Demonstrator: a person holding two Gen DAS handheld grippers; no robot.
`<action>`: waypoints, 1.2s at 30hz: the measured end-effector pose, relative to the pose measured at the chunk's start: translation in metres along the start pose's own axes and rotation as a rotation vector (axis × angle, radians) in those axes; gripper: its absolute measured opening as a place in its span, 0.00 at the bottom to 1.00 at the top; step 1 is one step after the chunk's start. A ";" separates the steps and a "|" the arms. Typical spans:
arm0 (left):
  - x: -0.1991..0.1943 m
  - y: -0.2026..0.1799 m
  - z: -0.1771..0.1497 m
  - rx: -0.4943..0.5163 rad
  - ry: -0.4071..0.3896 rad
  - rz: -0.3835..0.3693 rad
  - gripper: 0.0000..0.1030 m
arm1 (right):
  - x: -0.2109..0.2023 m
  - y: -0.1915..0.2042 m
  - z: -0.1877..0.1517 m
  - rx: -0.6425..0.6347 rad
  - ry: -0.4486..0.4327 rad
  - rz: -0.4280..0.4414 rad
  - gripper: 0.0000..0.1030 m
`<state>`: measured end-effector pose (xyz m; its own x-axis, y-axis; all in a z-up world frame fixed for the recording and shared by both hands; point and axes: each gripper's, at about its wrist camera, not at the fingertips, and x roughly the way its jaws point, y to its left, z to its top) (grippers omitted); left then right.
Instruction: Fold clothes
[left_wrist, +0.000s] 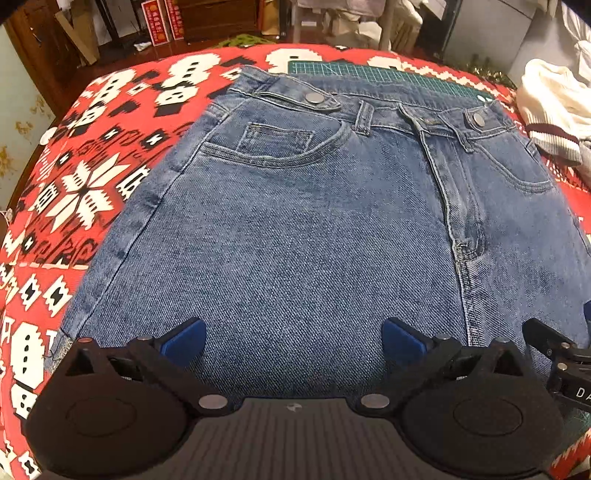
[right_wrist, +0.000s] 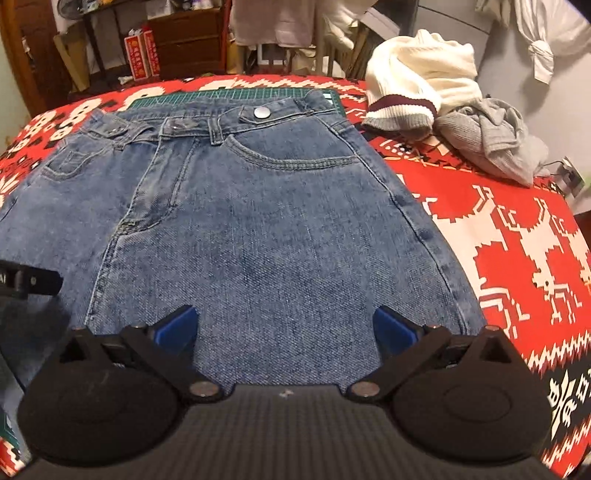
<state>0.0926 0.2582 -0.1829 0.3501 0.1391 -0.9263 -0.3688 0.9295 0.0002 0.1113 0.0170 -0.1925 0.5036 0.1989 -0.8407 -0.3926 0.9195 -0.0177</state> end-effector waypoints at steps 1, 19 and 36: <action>0.000 0.000 0.000 0.000 0.004 0.000 1.00 | 0.000 -0.001 0.000 -0.005 0.006 0.006 1.00; 0.006 -0.001 0.014 0.013 0.089 -0.004 1.00 | 0.009 0.004 0.023 -0.004 0.133 -0.006 1.00; -0.014 0.004 0.036 -0.116 0.148 -0.157 0.37 | -0.016 -0.012 0.047 0.195 0.088 0.223 0.11</action>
<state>0.1170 0.2726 -0.1564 0.2843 -0.0635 -0.9566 -0.4195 0.8890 -0.1837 0.1443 0.0191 -0.1535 0.3501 0.3810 -0.8557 -0.3263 0.9059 0.2699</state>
